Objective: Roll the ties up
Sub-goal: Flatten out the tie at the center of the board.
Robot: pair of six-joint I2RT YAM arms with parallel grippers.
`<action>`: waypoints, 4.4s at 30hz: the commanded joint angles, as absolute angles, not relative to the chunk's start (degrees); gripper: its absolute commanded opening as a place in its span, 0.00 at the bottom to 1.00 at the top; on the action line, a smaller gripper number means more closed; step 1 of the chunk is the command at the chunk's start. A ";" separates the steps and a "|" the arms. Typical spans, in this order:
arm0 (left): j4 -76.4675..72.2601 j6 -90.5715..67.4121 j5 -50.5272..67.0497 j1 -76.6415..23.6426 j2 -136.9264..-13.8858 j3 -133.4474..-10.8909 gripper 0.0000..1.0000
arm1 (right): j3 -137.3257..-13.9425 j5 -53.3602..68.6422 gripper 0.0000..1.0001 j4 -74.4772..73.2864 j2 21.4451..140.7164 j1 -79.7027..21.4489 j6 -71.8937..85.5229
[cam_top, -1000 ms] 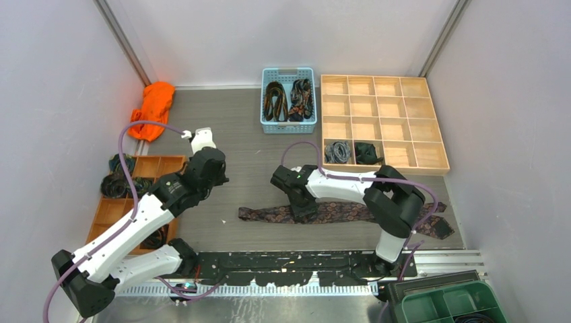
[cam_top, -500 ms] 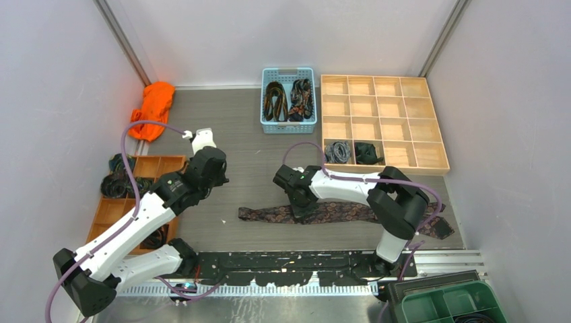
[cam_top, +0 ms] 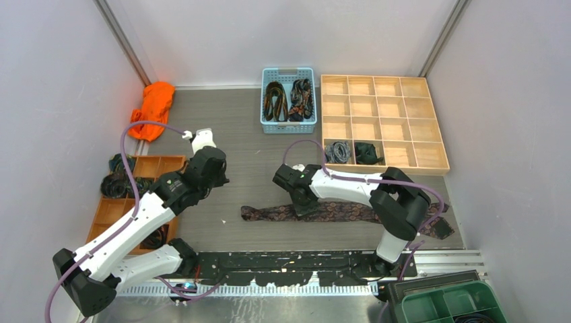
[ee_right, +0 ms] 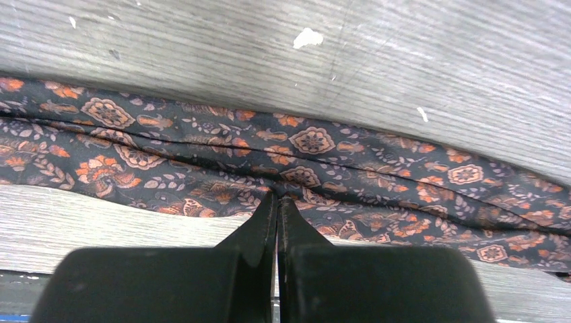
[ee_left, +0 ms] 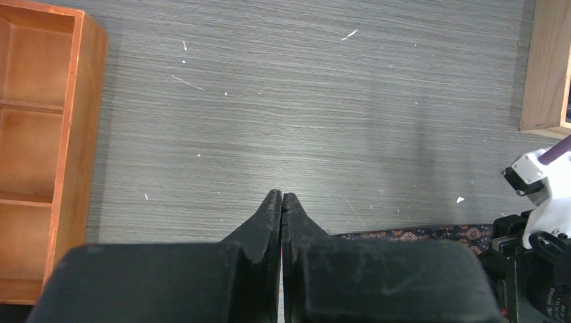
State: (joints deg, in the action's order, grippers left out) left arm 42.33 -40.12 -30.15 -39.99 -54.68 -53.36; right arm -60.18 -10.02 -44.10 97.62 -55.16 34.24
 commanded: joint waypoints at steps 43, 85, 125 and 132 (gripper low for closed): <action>20.01 -42.44 -8.56 -39.50 -67.21 -48.94 0.00 | -50.93 -14.91 0.07 -54.05 80.59 -53.60 53.20; 23.98 -40.42 -10.90 -36.38 -66.65 -45.53 0.00 | -56.08 -21.47 0.01 -45.09 101.30 -24.53 50.69; 24.11 -38.58 -3.60 -29.44 -67.76 -49.93 0.00 | -56.65 -22.19 0.06 -52.91 94.23 -18.61 45.85; 24.91 -39.26 -2.90 -29.46 -63.29 -49.16 0.00 | -55.61 -23.96 0.06 -53.19 94.75 -14.18 47.53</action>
State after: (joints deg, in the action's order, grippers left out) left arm 25.41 -38.61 -3.95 -29.80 -66.43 -48.62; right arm -55.29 -21.76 -52.86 95.61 -17.43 45.71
